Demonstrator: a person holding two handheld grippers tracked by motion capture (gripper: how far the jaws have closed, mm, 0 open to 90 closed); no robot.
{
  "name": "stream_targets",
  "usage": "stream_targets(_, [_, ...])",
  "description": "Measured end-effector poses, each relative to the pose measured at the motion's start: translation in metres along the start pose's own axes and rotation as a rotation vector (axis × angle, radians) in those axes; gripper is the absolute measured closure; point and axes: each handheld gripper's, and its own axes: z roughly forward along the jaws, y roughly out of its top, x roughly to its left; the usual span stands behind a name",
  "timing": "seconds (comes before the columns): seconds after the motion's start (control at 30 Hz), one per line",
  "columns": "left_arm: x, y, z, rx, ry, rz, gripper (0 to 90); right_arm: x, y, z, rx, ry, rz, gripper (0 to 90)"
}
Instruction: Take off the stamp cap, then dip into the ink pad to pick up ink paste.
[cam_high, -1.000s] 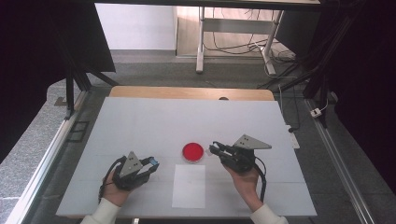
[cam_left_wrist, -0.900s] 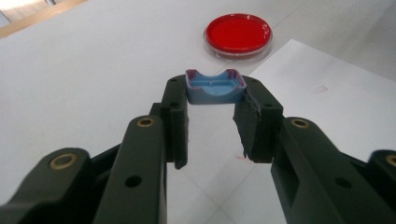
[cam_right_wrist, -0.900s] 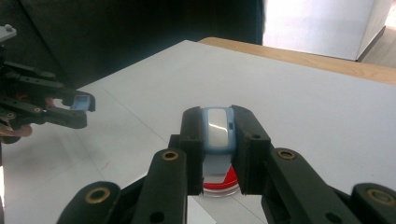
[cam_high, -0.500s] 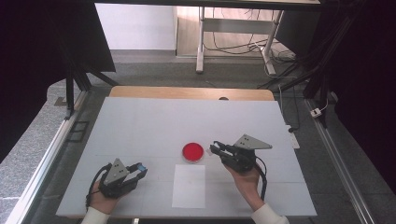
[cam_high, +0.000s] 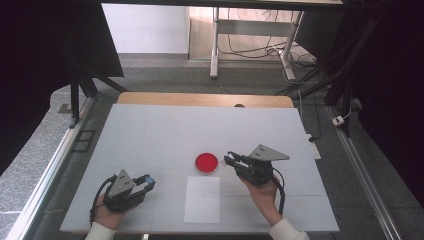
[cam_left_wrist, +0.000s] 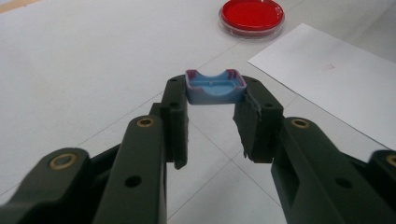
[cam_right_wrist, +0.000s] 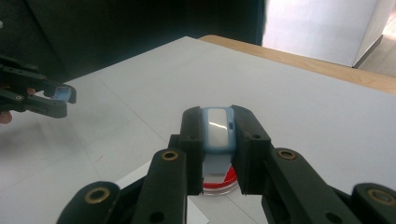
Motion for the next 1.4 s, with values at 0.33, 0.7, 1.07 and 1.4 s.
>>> stream_targets(0.33, [0.0,0.0,0.001,-0.001,-0.004,0.001,65.4,0.002,0.0,0.002,0.001,0.0,-0.008,75.3])
stream_targets(0.7, [-0.001,0.001,0.002,-0.001,-0.003,0.004,65.4,-0.001,0.006,0.008,0.012,0.008,-0.019,75.3])
stream_targets(1.07, [-0.002,0.002,0.002,-0.001,-0.004,0.006,65.4,-0.004,0.011,0.026,0.043,0.015,-0.032,75.3])
stream_targets(1.4, [-0.002,0.002,0.003,0.0,-0.008,0.006,65.5,-0.007,0.011,0.046,0.066,0.013,-0.032,75.3])
